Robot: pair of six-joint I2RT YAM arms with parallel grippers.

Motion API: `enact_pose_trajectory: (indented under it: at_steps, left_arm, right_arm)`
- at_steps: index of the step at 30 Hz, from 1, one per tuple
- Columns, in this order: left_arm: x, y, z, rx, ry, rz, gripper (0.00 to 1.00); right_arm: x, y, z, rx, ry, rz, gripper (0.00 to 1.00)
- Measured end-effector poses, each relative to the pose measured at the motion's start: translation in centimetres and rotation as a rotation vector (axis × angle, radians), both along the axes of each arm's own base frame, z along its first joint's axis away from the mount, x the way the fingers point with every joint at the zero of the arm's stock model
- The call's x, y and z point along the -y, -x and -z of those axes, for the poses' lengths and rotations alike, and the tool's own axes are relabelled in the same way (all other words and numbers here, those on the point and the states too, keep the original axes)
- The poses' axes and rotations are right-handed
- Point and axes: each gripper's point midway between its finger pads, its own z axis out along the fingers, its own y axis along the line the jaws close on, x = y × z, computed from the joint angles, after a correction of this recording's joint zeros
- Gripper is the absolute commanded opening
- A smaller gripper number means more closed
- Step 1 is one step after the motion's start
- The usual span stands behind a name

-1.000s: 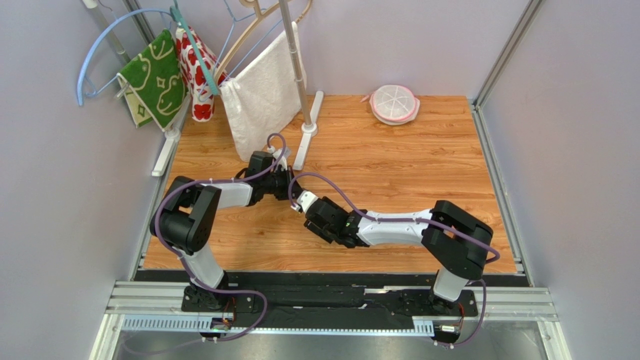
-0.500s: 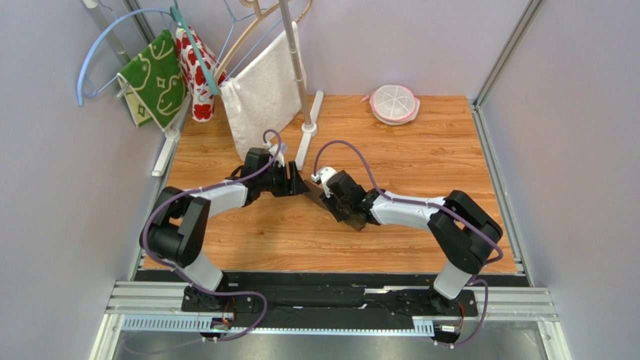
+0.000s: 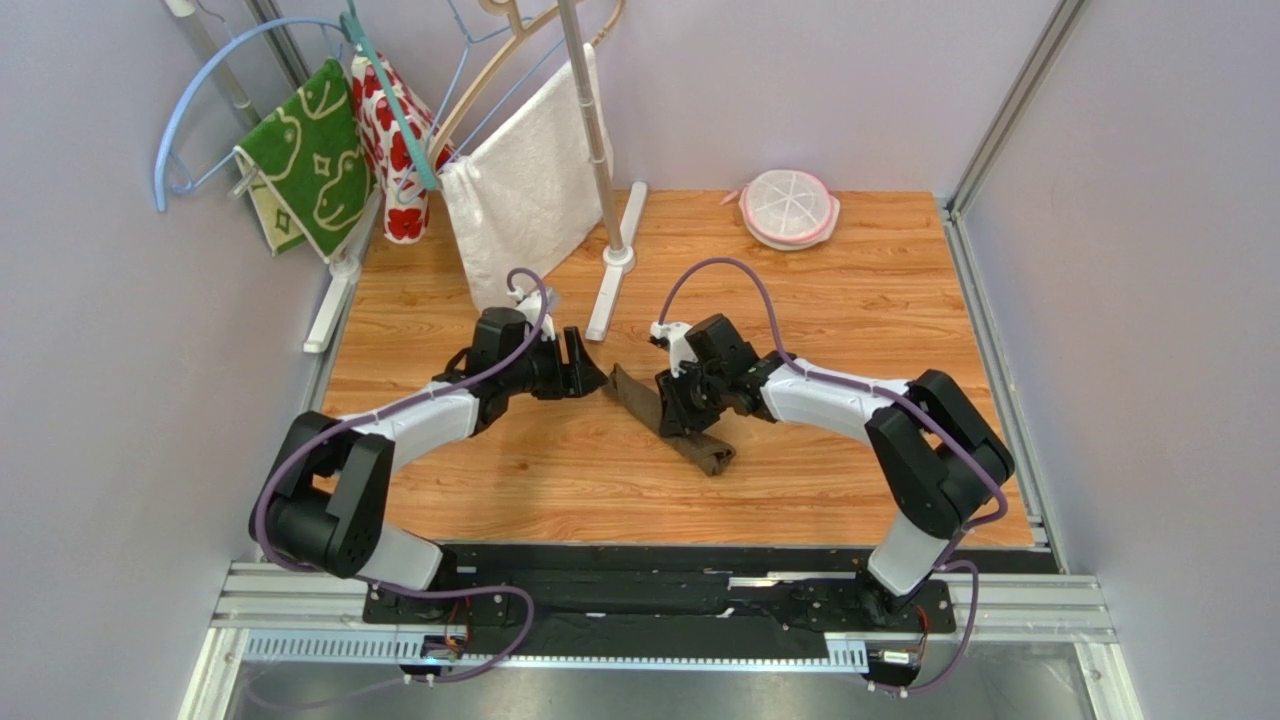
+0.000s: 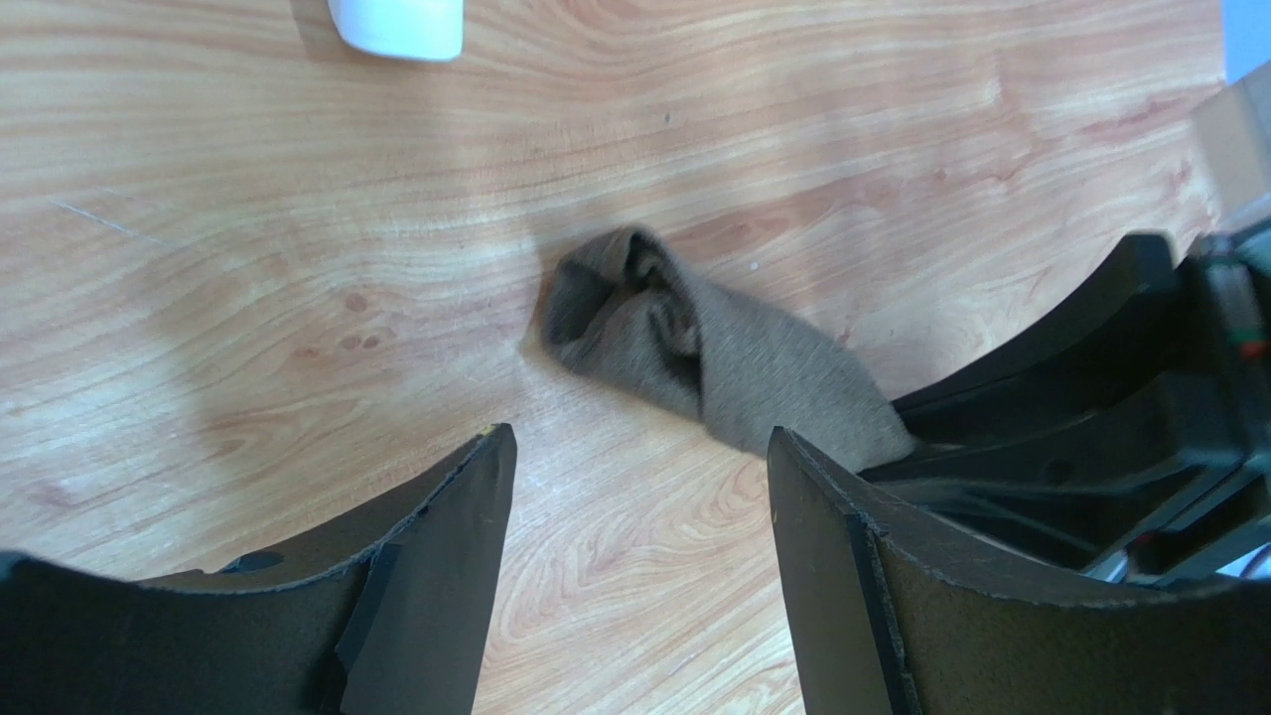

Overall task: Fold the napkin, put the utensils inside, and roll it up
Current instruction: Roll the napkin with the utensil

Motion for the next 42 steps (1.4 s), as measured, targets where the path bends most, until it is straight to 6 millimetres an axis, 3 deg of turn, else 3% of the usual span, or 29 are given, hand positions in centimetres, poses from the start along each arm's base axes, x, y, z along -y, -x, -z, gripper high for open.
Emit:
enact_pose_trajectory:
  at_steps: [22,29,33,40,42]
  left_arm:
    - [2.7,-1.1,3.8,-0.082,0.129,0.031,0.71]
    - [3.1,-1.8,3.8,-0.085,0.144,0.025,0.71]
    - [2.9,-1.9,2.2,-0.057,0.149,0.020,0.72]
    - [2.3,-1.7,-4.3,0.097,0.179,0.009,0.72]
    - [2.0,-1.3,-5.4,0.122,0.180,0.007,0.72]
  right_arm:
    - [-0.4,-0.5,0.4,-0.179,-0.156,0.069,0.20]
    - [1.3,-1.9,0.5,-0.134,-0.124,0.245,0.20]
    - [4.3,-4.1,0.5,-0.098,-0.102,0.429,0.21]
    - [9.8,-8.3,0.5,-0.048,-0.083,0.695,0.22]
    - [11.3,-9.3,0.5,-0.040,-0.082,0.760,0.24]
